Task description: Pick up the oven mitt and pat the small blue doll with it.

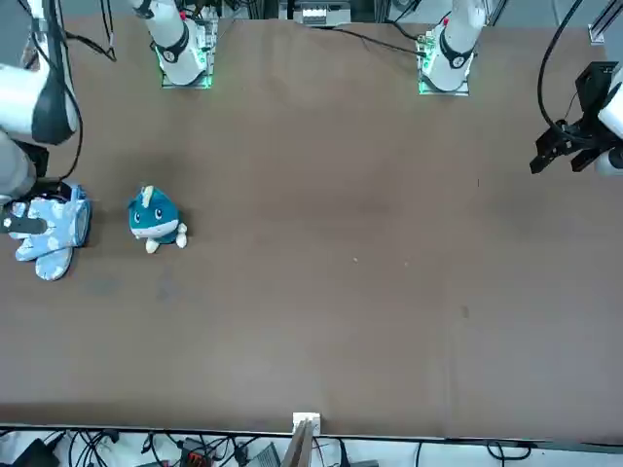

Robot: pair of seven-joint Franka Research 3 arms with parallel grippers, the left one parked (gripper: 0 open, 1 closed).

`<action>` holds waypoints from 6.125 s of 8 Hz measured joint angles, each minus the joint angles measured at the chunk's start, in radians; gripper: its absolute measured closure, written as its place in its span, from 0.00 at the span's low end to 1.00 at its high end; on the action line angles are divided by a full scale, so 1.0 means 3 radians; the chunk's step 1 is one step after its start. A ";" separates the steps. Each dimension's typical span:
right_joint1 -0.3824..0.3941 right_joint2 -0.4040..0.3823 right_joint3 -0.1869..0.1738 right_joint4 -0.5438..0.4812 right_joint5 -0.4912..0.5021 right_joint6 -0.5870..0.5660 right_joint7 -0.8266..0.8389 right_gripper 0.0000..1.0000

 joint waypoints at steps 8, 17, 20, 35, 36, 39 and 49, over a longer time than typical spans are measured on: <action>-0.0438 0.0606 -0.0003 -0.0589 -0.0613 0.1450 0.0522 0.05; -0.0608 0.0963 -0.0006 -0.0615 -0.1448 0.1660 0.1157 0.36; -0.0609 0.0938 -0.0006 -0.0456 -0.1461 0.1570 0.1156 0.96; -0.0353 0.0484 0.0626 0.1244 0.1068 -0.1284 0.0215 0.96; -0.0341 0.0494 0.0629 0.1245 0.1236 -0.1281 0.0358 0.96; -0.0252 0.0585 0.0633 0.1416 0.1445 -0.1130 0.0749 0.96; -0.0192 0.0801 0.0593 0.1842 0.0862 -0.1683 0.0665 0.96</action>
